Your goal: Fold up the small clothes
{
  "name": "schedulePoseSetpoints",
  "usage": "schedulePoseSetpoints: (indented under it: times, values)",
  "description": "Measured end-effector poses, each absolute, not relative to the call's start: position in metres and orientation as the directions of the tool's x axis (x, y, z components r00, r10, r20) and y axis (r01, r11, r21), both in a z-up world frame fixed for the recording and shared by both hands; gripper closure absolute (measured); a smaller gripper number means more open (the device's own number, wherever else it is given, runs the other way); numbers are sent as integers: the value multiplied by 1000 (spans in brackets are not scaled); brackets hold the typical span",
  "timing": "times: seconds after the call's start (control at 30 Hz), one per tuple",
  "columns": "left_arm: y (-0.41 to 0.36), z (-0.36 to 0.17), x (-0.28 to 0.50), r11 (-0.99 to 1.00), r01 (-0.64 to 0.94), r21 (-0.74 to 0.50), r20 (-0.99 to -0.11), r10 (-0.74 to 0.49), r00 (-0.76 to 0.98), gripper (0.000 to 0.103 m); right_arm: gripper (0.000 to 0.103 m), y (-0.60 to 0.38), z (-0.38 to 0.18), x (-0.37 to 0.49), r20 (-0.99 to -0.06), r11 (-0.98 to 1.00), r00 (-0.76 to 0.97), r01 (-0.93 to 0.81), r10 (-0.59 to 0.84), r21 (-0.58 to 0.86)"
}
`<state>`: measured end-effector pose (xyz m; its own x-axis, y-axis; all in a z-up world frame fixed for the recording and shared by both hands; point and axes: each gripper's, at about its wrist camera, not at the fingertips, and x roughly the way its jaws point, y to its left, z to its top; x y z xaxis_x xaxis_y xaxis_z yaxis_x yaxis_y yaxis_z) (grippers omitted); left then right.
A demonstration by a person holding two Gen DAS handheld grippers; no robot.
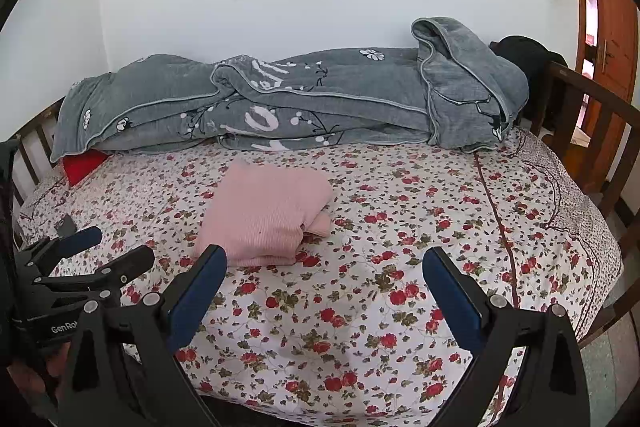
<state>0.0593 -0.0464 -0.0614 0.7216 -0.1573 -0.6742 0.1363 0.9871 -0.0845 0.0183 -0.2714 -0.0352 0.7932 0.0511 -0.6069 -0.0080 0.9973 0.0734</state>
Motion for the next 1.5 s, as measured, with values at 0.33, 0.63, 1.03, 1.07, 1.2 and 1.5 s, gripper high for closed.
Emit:
schedulePoseSetpoints:
  times: [0.33, 0.63, 1.03, 1.07, 1.2, 1.5]
  values:
    - [-45, -59, 58, 986, 138, -89, -672, -161, 723, 8, 6, -272, -28, 11, -595, 997, 802, -3, 45, 71]
    - [-45, -57, 56, 987, 135, -89, -671, -159, 724, 8, 6, -270, -25, 7, -589, 997, 807, 0, 43, 72]
    - [-44, -55, 54, 987, 133, -91, -669, -160, 726, 8, 6, -268, -23, 6, -586, 997, 809, 1, 43, 74]
    - [-44, -54, 54, 987, 133, -92, -669, -160, 726, 8, 6, -268, -23, 5, -586, 997, 810, 3, 40, 73]
    - [-43, -55, 54, 987, 135, -91, -669, -161, 726, 8, 6, -268, -23, 5, -585, 997, 810, 4, 40, 74]
    - [-42, -54, 54, 987, 134, -93, -669, -162, 726, 8, 6, -268, -23, 6, -586, 997, 809, 2, 43, 75]
